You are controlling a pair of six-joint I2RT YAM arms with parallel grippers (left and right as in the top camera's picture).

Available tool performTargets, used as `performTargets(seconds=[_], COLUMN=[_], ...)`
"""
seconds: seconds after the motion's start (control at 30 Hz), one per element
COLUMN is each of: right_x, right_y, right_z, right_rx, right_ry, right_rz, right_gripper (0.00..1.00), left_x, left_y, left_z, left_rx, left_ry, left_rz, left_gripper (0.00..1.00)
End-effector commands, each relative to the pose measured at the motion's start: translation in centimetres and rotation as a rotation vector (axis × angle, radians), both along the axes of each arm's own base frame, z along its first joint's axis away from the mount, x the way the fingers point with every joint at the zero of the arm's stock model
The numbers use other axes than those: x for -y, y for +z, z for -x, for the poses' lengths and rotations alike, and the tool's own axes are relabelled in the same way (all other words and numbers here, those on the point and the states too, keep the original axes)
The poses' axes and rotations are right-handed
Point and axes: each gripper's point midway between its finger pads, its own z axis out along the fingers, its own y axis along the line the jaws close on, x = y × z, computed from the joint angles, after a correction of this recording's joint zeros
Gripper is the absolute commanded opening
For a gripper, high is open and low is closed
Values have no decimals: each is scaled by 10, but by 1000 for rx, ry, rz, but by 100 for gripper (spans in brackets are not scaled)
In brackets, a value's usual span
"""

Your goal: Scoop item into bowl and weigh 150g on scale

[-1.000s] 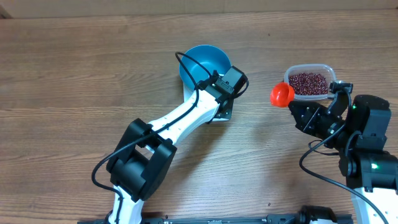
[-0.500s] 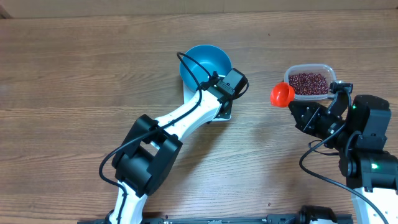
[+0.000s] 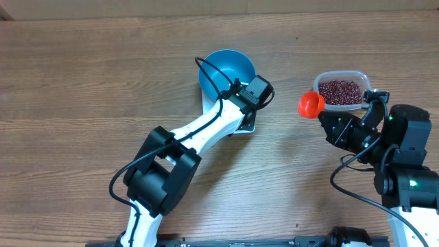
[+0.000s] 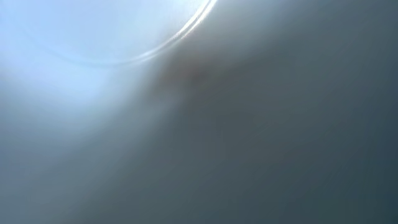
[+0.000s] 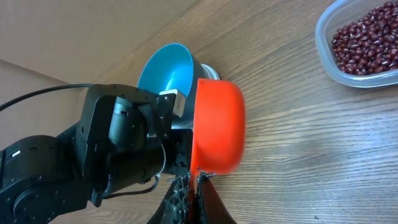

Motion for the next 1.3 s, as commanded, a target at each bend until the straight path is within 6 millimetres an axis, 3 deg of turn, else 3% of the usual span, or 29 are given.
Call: performTargets(seconds=[0.0, 1.27], right_x=[2, 2], right_y=[9, 9], right_z=[-1, -1], right_rx=[27, 23], right_ry=[-3, -2], right_rz=[10, 9], right_gripper=[4, 4], left_x=[4, -3], left_y=[-2, -16], left_z=[0, 3], left_rx=[-12, -58], left_ry=[-24, 6], left_rz=[-5, 20], left_gripper=[4, 4])
